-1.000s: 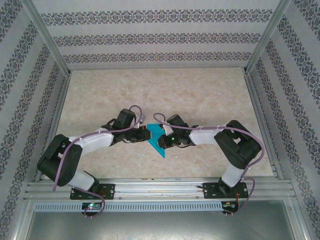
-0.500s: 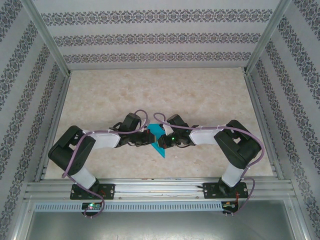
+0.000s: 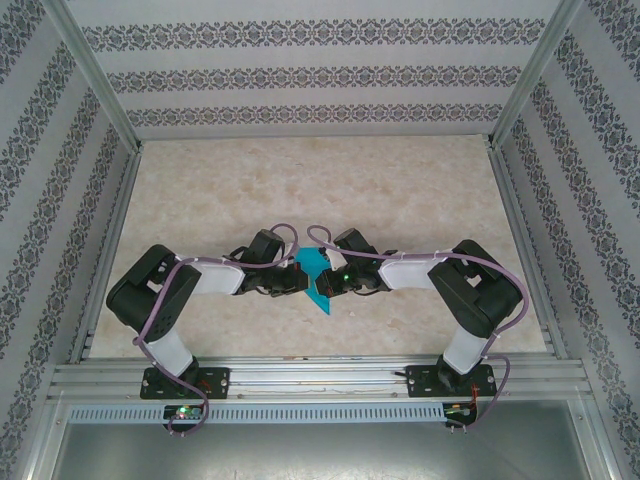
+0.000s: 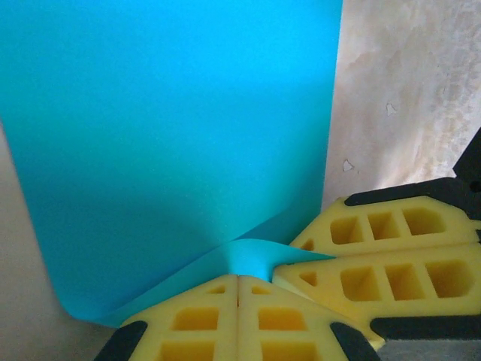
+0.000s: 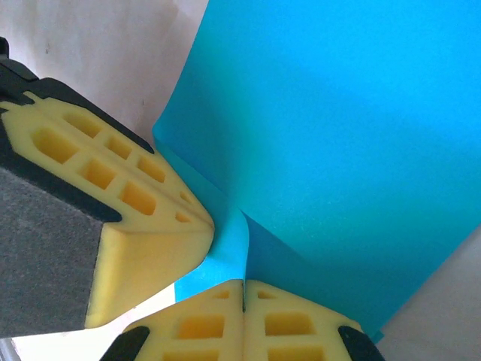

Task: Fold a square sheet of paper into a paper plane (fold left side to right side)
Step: Third fold the triangle at the center of the table.

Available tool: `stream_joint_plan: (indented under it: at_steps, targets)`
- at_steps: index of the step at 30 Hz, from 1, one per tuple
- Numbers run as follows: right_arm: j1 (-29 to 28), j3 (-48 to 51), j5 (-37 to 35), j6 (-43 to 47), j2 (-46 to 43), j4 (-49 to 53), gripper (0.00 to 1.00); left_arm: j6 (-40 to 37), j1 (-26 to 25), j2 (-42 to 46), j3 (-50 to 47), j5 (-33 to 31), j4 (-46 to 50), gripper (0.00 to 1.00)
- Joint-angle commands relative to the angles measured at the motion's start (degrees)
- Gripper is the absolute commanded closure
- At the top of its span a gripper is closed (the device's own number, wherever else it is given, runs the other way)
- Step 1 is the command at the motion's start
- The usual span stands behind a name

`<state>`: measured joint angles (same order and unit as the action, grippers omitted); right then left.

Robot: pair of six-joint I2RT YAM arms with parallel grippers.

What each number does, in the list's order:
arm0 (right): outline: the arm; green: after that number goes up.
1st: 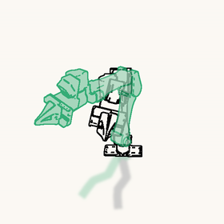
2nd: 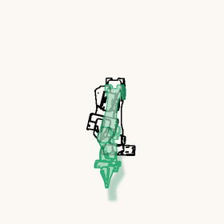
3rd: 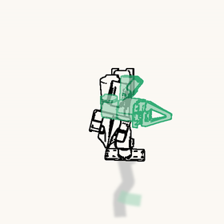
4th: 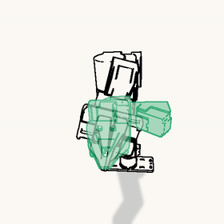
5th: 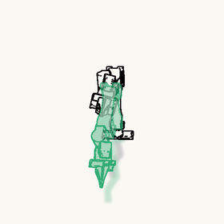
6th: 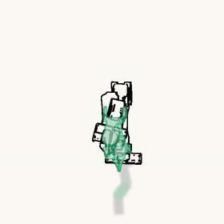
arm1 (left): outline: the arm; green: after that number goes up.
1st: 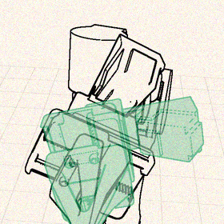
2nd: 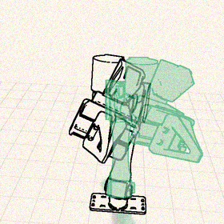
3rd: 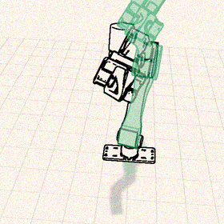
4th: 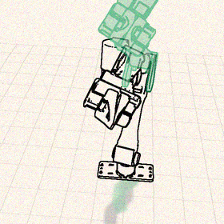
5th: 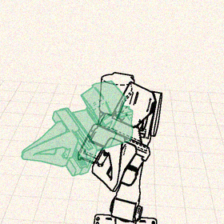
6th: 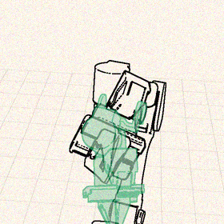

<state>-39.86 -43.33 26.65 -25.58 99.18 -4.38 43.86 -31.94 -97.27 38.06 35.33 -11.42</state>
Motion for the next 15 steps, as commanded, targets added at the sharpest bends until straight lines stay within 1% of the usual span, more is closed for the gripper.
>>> stream_joint_plan:
  at_steps: [1, 8, 15]
  targets:
    - [0.7, 1.1, -2.0, 0.3, 2.0, 3.9, 1.00, -0.5, -0.7, -1.2, 1.0, -1.7, -0.5, 0.96]
    - [0.9, 0.6, -1.6, -0.1, 0.9, 3.9, 1.00, -1.1, -0.7, -1.9, 1.3, -3.8, 2.7, 0.98]
    - [2.7, -2.2, -0.5, -0.5, -2.3, 5.1, 0.85, -1.1, -0.7, -3.3, 1.7, -5.0, 5.8, 0.99]
